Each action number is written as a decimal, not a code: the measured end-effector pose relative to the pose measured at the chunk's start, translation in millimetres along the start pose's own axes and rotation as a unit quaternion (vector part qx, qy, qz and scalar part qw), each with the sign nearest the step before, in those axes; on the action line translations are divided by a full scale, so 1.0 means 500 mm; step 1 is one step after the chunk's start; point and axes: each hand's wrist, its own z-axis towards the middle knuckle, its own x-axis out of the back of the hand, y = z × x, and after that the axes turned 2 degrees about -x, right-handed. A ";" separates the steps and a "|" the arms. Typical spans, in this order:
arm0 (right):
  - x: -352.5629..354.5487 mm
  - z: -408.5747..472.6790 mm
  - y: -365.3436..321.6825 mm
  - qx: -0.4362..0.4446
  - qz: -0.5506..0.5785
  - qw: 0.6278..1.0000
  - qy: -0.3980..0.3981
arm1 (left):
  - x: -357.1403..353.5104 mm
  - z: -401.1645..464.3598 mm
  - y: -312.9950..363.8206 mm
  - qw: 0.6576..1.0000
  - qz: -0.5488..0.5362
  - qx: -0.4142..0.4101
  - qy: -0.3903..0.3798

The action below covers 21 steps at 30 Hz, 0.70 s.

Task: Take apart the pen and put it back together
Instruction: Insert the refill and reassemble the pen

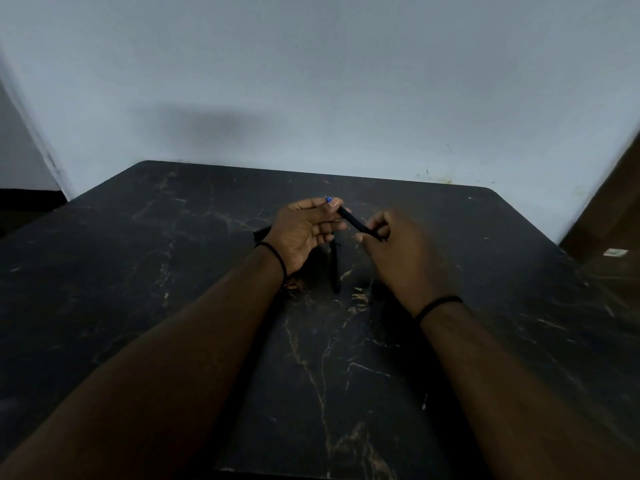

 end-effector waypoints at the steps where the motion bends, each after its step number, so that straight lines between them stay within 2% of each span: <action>1: 0.002 0.001 -0.001 0.004 -0.014 1.000 -0.005 | 0.001 0.000 0.000 1.000 0.001 0.001 0.000; 4: 0.002 0.000 -0.007 0.019 -0.047 0.999 -0.010 | 0.000 0.001 -0.001 1.000 0.001 0.001 0.001; 7: 0.004 -0.004 -0.013 0.002 0.011 1.000 -0.022 | 0.000 0.000 -0.001 1.000 -0.004 0.001 -0.001; 15: 0.001 0.001 -0.004 -0.001 -0.015 1.000 -0.003 | -0.004 0.000 -0.001 0.999 0.028 -0.023 0.002; 21: -0.019 -0.004 -0.006 -0.032 0.158 0.985 -0.065 | -0.003 0.000 0.002 0.998 0.035 -0.048 0.001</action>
